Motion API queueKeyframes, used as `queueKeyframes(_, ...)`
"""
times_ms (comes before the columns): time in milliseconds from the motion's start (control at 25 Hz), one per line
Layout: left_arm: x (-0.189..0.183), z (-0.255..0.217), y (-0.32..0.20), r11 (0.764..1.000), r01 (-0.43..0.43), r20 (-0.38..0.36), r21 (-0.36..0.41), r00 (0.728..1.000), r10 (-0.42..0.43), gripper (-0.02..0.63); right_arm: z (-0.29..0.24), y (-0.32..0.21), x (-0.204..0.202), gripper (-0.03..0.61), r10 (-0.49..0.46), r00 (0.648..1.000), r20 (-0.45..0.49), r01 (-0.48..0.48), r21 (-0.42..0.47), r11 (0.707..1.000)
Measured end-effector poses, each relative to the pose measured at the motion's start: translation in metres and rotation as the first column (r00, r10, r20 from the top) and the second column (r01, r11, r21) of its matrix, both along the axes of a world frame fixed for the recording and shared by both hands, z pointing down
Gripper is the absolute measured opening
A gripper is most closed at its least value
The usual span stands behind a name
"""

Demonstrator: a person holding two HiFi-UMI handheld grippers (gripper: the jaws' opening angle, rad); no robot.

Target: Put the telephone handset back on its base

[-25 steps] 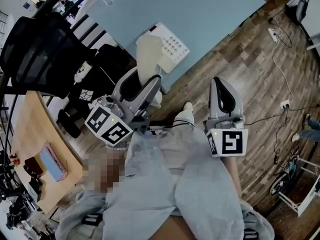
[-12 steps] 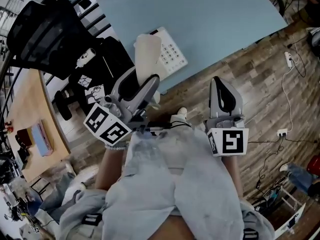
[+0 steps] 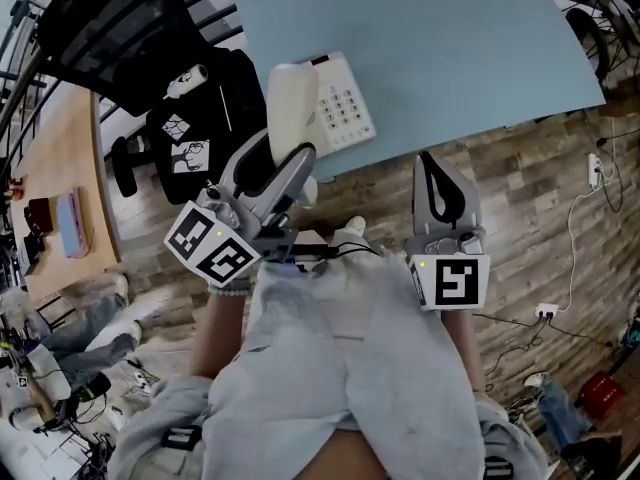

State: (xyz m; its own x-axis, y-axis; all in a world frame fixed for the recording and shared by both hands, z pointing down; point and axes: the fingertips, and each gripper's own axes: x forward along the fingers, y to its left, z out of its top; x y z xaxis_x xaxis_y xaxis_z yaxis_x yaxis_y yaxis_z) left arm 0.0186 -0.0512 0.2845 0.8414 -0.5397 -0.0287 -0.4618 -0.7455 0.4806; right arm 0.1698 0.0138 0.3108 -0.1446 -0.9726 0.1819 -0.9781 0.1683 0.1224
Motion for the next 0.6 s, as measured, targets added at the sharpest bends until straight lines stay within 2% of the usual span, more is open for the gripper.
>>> queueKeyframes(600, -0.020, 0.012, -0.007, 0.991, 0.130, 0.017, -0.043, 0.991, -0.129, 0.213, 0.005, -0.028, -0.023, 0.006, -0.132, 0.991, 0.020, 0.132, -0.004, 0.991)
